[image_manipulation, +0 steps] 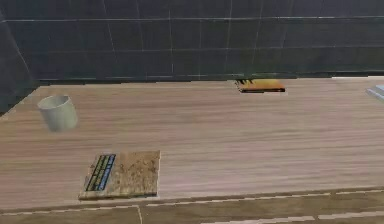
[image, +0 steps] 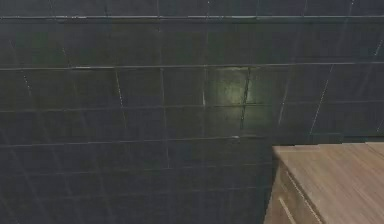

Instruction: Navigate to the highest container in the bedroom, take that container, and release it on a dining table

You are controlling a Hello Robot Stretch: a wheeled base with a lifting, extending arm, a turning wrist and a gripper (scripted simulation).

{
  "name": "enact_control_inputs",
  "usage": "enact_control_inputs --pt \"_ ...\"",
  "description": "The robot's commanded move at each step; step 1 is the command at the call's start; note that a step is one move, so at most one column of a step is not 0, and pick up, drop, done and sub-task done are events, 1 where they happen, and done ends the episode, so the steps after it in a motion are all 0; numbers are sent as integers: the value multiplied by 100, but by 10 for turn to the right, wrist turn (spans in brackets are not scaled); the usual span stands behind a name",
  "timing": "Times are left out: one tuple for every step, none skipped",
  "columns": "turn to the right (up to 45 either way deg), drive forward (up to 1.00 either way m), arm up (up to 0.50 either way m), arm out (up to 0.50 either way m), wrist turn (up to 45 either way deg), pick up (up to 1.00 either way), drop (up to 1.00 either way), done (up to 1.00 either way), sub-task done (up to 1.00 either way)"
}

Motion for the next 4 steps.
enact_control_inputs --pt "-270 0 0 0 0 0 0 0 0" --pt "0 0 50 0 0 0 0 0 0" --pt "0 0 38 0 0 0 0 0 0" --pt "0 0 0 42 0 0 0 0 0"
